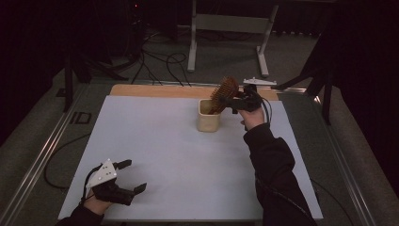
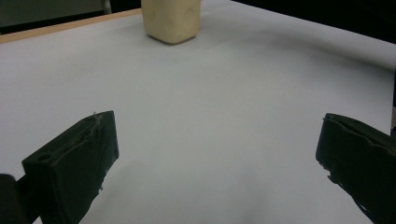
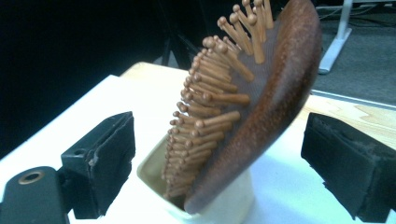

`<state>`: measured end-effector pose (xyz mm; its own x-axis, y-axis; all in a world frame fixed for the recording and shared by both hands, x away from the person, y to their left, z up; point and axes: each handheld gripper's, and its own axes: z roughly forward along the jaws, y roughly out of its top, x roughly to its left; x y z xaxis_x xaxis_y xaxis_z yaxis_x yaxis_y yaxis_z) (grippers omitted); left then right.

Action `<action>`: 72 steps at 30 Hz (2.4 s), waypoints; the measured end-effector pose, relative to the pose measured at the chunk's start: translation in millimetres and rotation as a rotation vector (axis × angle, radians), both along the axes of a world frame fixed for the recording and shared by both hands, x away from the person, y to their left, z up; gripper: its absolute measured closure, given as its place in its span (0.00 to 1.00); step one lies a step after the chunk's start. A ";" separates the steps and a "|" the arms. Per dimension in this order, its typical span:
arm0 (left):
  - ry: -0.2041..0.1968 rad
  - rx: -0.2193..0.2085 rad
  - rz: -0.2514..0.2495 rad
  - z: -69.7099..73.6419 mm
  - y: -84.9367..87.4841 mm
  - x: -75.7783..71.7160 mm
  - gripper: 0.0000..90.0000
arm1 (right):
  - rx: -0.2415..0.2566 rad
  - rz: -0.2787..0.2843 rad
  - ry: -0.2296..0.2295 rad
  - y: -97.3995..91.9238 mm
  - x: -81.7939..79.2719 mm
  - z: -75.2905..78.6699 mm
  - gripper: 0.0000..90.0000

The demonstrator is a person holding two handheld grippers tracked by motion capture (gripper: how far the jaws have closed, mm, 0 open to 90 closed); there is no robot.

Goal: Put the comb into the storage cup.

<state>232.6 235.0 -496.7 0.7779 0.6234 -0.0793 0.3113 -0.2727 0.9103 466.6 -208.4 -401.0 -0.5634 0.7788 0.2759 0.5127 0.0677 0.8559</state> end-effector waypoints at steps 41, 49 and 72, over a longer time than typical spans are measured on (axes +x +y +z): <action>-0.004 -0.002 -0.002 1.1 0.4 -1.6 0.00 | -0.070 0.052 -0.011 -31.6 -54.3 -27.5 0.11; -0.005 -0.002 -0.002 1.1 0.5 -1.7 0.00 | -0.076 0.073 -0.012 -36.0 -75.7 -37.7 0.11; -0.005 0.000 0.000 1.2 1.1 -1.9 0.00 | -0.070 0.114 -0.019 -53.7 -137.0 -74.5 0.11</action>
<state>230.7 236.1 -495.5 0.7785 0.6231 -0.0754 0.3064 -0.2724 0.9121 329.6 -262.1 -475.5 -0.6539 0.7264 0.2113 0.4821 0.1849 0.8564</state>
